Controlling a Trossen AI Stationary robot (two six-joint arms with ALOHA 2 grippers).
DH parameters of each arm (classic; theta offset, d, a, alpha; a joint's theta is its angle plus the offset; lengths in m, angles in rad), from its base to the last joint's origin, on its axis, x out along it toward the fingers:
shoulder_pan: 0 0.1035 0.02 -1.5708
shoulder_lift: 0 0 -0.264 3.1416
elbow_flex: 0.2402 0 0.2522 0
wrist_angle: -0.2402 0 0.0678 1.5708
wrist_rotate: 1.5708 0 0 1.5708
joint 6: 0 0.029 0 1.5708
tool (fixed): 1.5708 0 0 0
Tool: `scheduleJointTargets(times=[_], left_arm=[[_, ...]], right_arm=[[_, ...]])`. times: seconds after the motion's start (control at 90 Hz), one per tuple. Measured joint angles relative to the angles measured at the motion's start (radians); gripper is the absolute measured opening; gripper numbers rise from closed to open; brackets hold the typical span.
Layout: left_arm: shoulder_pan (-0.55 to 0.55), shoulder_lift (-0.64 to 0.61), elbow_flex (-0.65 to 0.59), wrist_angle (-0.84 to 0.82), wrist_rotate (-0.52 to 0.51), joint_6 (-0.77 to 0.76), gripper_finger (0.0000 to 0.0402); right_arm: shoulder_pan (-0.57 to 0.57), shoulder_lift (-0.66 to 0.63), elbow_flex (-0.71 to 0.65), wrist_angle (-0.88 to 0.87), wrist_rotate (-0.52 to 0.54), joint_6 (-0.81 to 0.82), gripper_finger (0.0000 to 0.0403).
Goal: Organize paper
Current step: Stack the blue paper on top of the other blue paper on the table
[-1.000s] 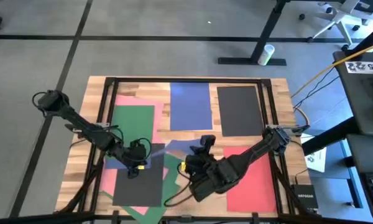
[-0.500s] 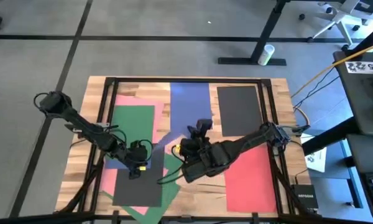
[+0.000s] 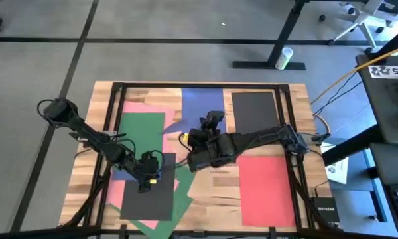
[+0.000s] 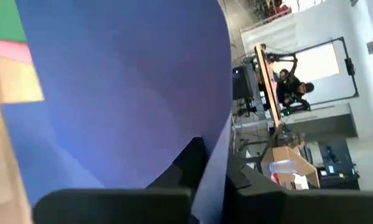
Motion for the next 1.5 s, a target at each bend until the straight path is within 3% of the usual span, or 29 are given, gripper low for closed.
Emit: scheduleJointTargets(times=[0.167, 0.356, 0.544, 0.811, 1.256, 1.5], left_arm=[[0.0, 0.0, 0.0, 0.001, -0.018, 0.018, 0.0], [0.0, 0.0, 0.0, 0.001, -0.025, 0.019, 0.0], [0.0, 0.0, 0.0, 0.001, -0.027, 0.024, 0.0], [0.0, 0.0, 0.0, 0.0, -0.036, 0.026, 0.0], [0.002, 0.0, 0.0, 0.001, -0.042, 0.025, 0.0], [0.003, 0.0, -0.001, 0.002, -0.042, 0.013, 0.0]], right_arm=[[-0.059, 0.0, 0.0, 0.094, -0.011, -0.112, 0.0], [-0.099, -0.002, 0.0, 0.188, -0.158, -0.203, 0.0], [-0.09, -0.002, 0.0, 0.21, -0.273, -0.195, 0.0], [0.001, -0.005, -0.054, 0.174, -0.297, -0.092, 0.0], [0.191, -0.004, -0.357, 0.219, -0.292, 0.161, 0.0], [0.208, -0.004, -0.564, 0.43, -0.382, 0.112, 0.0]])
